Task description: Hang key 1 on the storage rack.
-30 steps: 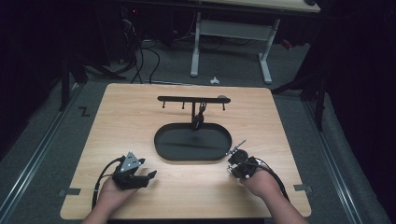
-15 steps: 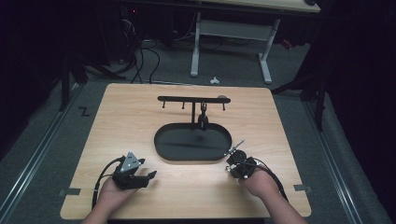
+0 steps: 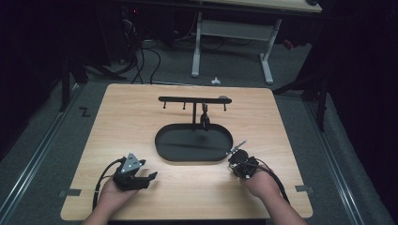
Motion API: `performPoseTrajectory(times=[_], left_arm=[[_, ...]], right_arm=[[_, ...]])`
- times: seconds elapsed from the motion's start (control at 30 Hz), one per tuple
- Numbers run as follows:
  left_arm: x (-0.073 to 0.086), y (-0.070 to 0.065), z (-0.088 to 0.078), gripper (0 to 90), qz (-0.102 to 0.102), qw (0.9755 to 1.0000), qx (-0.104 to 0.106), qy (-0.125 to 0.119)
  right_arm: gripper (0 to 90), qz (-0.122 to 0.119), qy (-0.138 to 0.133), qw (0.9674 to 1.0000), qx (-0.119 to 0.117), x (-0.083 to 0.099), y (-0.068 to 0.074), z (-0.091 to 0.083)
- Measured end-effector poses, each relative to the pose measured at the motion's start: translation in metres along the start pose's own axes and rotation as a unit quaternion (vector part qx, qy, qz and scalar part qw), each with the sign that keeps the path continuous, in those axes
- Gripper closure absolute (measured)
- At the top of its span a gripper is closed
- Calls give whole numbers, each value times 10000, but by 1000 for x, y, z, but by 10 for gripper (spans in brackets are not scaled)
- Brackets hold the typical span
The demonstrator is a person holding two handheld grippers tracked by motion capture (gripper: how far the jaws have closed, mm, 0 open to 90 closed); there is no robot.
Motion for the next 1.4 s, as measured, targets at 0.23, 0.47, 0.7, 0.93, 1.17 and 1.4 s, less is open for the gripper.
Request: performPoseTrajectory(times=[0.23,0.47,0.7,0.93,1.17,1.4], left_arm=[[-1,1,1,320,43,10000,-21,4],[-1,1,0,320,53,10000,-38,-3],[0,1,2,320,74,10000,-16,35],[-1,1,1,320,56,10000,-23,15],[0,2,1,319,56,10000,-27,22],[0,3,0,320,48,10000,-38,8]], right_arm=[[830,3,-30,9999,-99,1,6,2],[831,-56,3,9999,-121,2,8,1],[811,-289,-12,9995,-160,6,19,-1],[781,-264,78,9989,-374,5,26,0],[839,-435,204,9980,-419,3,32,-1],[848,-193,189,9980,-574,-1,27,-5]])
Point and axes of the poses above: each handheld gripper's, and its own axes: z roughly forward along the jaws, x roughly out of its underside, y roughly to its left, the point moved 9 cm from there along z, roughly forward along the jaws, and after that the axes turned 15 degrees about z, right-handed, at the moved point
